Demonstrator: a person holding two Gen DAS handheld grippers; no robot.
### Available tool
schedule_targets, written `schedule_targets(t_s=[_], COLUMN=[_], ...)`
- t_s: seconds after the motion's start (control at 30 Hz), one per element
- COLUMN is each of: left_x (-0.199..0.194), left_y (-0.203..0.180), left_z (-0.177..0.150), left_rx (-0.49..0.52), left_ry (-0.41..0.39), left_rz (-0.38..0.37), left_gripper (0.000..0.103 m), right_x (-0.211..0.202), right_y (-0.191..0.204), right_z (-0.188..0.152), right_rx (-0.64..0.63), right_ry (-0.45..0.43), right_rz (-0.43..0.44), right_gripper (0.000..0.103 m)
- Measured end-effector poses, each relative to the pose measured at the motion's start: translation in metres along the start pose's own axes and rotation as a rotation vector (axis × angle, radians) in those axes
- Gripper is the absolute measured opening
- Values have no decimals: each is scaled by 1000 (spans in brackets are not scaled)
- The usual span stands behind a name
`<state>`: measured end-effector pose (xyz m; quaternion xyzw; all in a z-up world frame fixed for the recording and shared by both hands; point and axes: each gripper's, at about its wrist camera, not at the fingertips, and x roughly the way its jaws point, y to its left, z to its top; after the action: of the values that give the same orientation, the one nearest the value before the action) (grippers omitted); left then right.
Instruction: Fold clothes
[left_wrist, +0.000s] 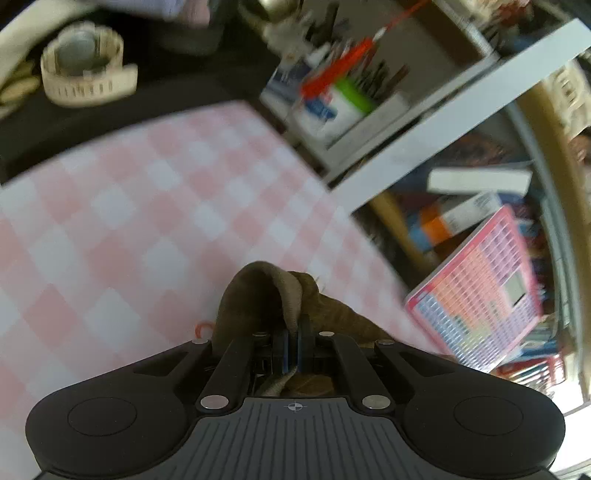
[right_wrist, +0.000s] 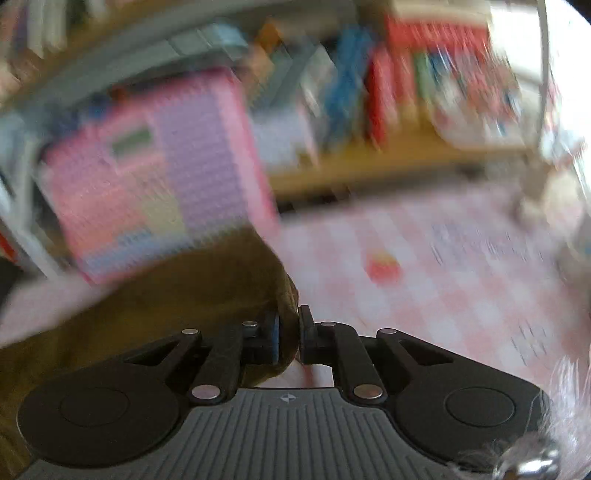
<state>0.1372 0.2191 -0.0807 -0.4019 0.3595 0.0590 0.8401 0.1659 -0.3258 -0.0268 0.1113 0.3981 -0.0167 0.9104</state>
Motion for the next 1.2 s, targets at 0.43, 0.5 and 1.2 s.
schedule_targets(t_s=[0.43,0.5,1.2], left_x=[-86,-96,-91], left_y=[11,20,27], left_z=[-26,-37,-70], left_rx=[138,138,316], left_ry=[-39,-25,55], left_rz=[46,57,83], left_gripper=[51,51,4], right_x=[-57,-71,-80], right_y=[-20,-21,1], right_z=[-64,-89,-155], right_rx=[-58,-60,-64], right_ry=[-6,12,56], right_rz=[-73,-95,-200], right_gripper=[46,45,24])
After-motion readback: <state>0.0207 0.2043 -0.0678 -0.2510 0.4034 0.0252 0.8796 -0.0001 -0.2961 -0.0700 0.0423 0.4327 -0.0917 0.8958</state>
